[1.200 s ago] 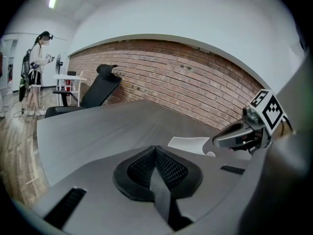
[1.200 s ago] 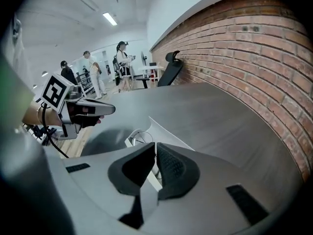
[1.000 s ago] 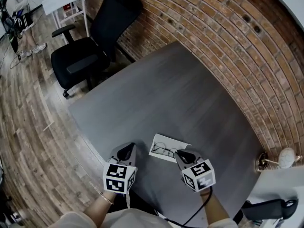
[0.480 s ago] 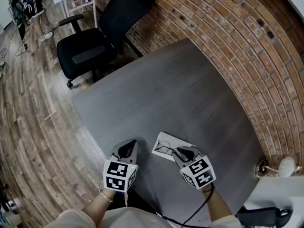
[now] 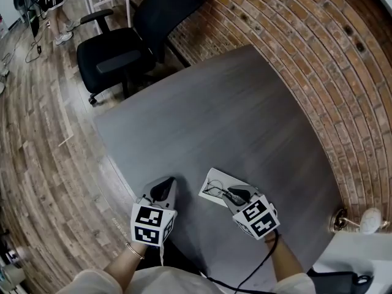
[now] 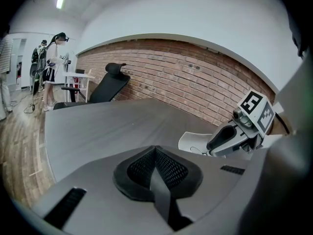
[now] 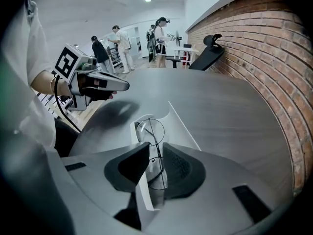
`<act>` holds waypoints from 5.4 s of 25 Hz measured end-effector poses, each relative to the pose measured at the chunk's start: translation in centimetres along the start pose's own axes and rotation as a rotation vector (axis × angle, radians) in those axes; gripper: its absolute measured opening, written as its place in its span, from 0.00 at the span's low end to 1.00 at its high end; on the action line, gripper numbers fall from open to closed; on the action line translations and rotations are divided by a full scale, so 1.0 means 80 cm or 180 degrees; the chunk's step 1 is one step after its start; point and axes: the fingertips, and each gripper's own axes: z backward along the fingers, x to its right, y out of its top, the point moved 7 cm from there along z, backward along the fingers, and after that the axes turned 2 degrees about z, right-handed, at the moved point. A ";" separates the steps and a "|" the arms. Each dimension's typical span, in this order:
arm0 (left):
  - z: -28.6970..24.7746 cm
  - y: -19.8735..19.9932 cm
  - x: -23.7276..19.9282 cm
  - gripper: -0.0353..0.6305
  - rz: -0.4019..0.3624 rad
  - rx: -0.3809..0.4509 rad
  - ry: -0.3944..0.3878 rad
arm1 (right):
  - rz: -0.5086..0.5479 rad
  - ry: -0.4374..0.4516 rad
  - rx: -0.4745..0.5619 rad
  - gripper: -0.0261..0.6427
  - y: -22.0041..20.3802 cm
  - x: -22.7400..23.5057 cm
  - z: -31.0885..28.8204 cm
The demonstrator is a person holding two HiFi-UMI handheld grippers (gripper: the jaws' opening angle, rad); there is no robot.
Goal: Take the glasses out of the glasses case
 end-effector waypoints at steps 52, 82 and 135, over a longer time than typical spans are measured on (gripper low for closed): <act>-0.001 -0.002 -0.015 0.08 0.0035 -0.0058 -0.0004 | 0.0483 0.0459 -0.0475 0.10 0.013 0.015 -0.018; 0.025 0.048 -0.006 0.08 -0.0233 0.0215 -0.0023 | 0.0413 -0.0295 -0.0050 0.10 0.047 0.010 0.040; -0.024 0.187 0.188 0.08 -0.1181 0.0826 -0.1145 | -0.3069 -0.3463 0.2319 0.10 -0.104 -0.028 0.300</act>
